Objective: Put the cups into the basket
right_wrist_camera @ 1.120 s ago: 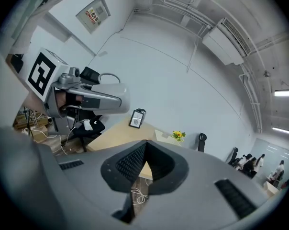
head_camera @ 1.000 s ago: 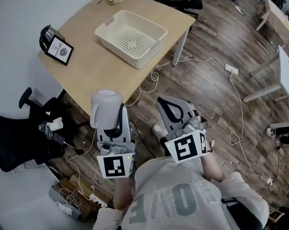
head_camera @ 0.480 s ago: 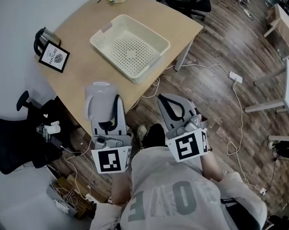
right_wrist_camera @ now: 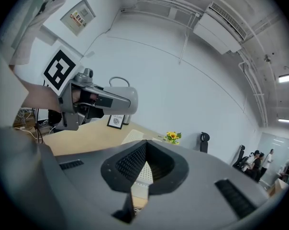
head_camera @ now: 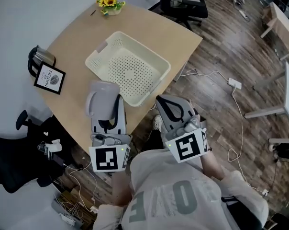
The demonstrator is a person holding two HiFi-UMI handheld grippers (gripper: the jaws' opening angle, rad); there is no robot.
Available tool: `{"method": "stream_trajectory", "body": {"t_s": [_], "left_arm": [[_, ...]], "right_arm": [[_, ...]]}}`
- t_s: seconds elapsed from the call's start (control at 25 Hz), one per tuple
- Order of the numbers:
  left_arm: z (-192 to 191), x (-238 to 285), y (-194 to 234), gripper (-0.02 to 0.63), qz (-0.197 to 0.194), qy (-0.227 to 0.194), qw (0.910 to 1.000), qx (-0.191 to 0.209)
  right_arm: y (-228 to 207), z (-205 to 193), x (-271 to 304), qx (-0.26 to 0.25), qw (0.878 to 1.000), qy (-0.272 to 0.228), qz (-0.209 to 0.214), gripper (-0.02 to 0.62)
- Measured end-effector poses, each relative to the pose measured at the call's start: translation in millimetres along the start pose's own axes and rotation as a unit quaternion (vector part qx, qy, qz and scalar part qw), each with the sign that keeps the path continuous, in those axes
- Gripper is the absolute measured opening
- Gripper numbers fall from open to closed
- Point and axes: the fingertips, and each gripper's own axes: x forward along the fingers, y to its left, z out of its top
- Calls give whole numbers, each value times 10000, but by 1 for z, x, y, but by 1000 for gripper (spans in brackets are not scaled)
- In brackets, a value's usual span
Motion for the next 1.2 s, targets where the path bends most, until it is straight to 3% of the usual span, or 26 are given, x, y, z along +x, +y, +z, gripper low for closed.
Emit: {"method": "stream_trajectory", "body": {"t_s": [0.44, 0.6, 0.76, 1.0, 1.2], "left_arm": [[-11, 81, 75, 52, 186, 113, 9990, -380], [-27, 104, 84, 52, -191, 554, 9966, -572], [-46, 132, 85, 52, -628, 977, 9932, -49], [-50, 160, 91, 52, -738, 1194, 9897, 280], [-63, 175, 85, 52, -810, 1816, 9777, 682]], "right_arm": [[-48, 21, 121, -239, 9983, -148, 512, -2], [-56, 17, 150, -111, 9981, -46, 610, -2], [-63, 4, 168, -107, 9978, 120, 649, -2], [-78, -9, 179, 139, 9982, 259, 524, -2], [-89, -18, 178, 351, 9968, 316, 652, -2]]}}
